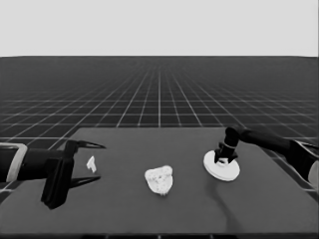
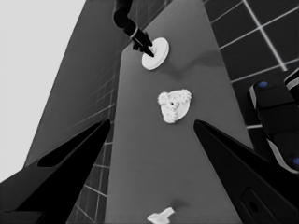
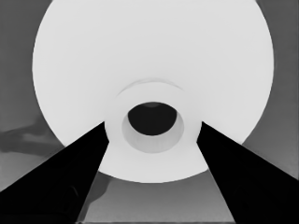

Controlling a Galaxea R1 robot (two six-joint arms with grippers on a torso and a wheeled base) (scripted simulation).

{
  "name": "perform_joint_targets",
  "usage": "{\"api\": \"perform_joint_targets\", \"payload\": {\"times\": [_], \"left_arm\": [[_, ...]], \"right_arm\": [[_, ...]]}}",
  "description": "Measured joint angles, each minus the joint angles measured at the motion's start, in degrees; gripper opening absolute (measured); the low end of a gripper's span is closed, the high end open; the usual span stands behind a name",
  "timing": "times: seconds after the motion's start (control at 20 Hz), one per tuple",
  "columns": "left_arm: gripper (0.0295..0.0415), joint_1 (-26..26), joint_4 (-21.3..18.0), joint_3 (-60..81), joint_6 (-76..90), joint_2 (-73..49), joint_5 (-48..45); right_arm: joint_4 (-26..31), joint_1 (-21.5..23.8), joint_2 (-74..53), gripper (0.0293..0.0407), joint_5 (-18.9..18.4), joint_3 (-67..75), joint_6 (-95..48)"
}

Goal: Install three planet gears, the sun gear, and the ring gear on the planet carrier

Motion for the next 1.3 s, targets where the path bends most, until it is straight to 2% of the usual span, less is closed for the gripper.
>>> {"api": "perform_joint_targets", "payload": {"times": [0.05,0.15,0.4,0.5,0.55,0.6,0.65,0.75,0.85,1.0,1.1,1.3], "left_arm": [[0.0385,0.0,0.0,0.0,0.0,0.0,0.0],[0.0385,0.0,0.0,0.0,0.0,0.0,0.0],[0.0385,0.0,0.0,0.0,0.0,0.0,0.0],[0.0385,0.0,0.0,0.0,0.0,0.0,0.0],[0.0385,0.0,0.0,0.0,0.0,0.0,0.0],[0.0385,0.0,0.0,0.0,0.0,0.0,0.0],[0.0385,0.0,0.0,0.0,0.0,0.0,0.0],[0.0385,0.0,0.0,0.0,0.0,0.0,0.0],[0.0385,0.0,0.0,0.0,0.0,0.0,0.0],[0.0385,0.0,0.0,0.0,0.0,0.0,0.0],[0.0385,0.0,0.0,0.0,0.0,0.0,0.0],[0.0385,0.0,0.0,0.0,0.0,0.0,0.0]], "right_arm": [[1.1,3.1,-2.6,0.0348,-3.8,5.6,2.5],[2.9,7.8,-4.0,0.0348,-7.3,8.2,3.6],[4.0,9.7,-4.1,0.0348,-9.0,8.4,3.6],[4.0,9.8,-4.1,0.0348,-9.1,8.3,3.5],[0.6,8.9,-4.9,0.0349,-9.7,30.1,30.7],[-0.9,7.9,5.5,0.0351,-11.0,37.9,45.6],[-1.4,7.4,15.2,0.0353,-11.9,35.5,51.2],[-1.7,6.9,25.4,0.0354,-12.3,28.2,52.8],[-1.8,6.8,28.8,0.0354,-12.3,24.5,52.5],[-1.8,6.7,30.1,0.0354,-12.3,22.7,52.2],[-5.3,3.1,30.8,0.0354,-11.3,20.6,51.0],[-6.9,1.5,31.2,0.0353,-10.8,19.4,50.3]]}}
